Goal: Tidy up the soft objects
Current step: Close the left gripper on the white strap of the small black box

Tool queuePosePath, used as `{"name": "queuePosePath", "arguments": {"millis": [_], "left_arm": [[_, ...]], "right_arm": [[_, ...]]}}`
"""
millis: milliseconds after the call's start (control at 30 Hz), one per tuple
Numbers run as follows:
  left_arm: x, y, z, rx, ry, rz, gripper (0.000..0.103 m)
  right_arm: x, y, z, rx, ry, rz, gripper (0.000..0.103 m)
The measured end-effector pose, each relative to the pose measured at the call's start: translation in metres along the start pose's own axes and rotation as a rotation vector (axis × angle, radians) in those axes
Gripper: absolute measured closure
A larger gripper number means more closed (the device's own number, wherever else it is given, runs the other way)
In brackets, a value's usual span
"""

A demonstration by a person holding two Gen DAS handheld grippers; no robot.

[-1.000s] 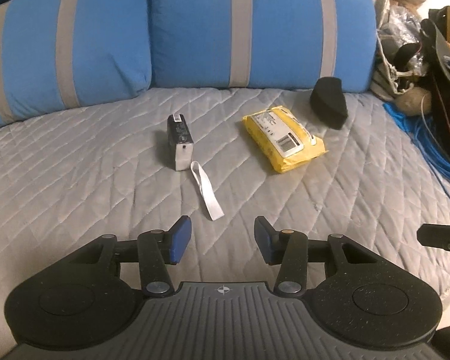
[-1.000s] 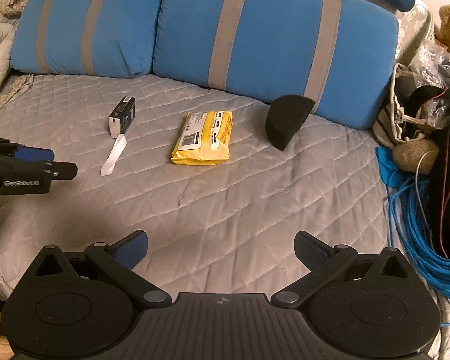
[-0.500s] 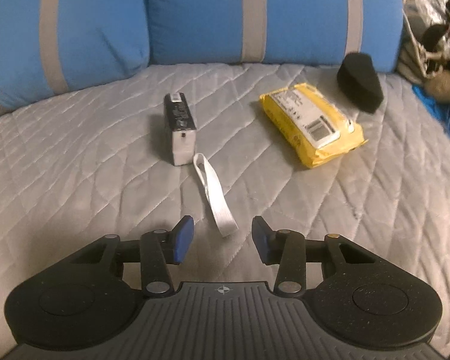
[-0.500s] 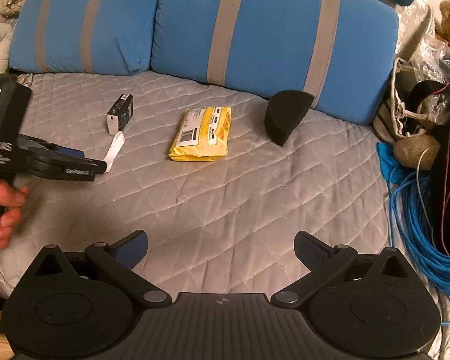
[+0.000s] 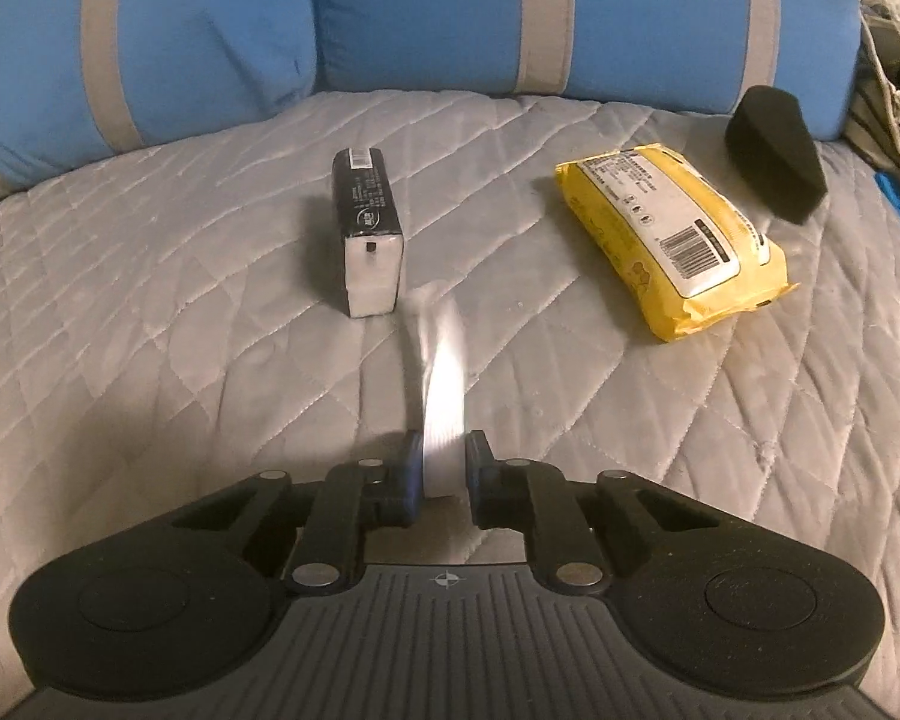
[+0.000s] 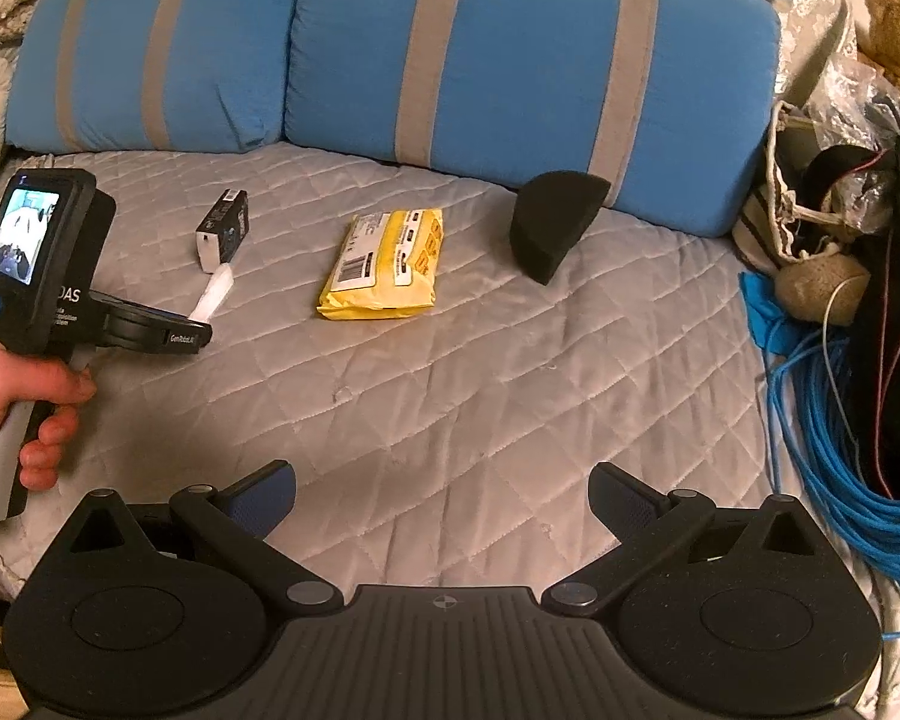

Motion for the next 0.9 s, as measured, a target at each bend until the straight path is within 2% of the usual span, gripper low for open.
{"name": "queuePosePath", "arguments": {"millis": [267, 633, 900], "left_arm": [[0.022, -0.007, 0.001, -0.068, -0.027, 0.031, 0.088], [0.097, -0.021, 0.006, -0.207, -0.185, 0.065, 0.088], [0.148, -0.020, 0.018, -0.206, -0.247, 0.121, 0.088]], "right_arm": [[0.000, 0.004, 0.002, 0.035, -0.011, 0.022, 0.000], [-0.004, 0.005, -0.001, 0.022, -0.016, 0.027, 0.000], [-0.005, 0.017, -0.005, 0.057, -0.036, 0.021, 0.000]]}}
Point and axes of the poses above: each gripper's, at about its wrist camera, not at the fingertips, and x roughly against the way its jaws point, y to its left, z to its underside, the point moved 3 cm from there along -x, roughly the way its jaws point, and after that the axes turned 1 degree about -y, right-handed, at the moved point
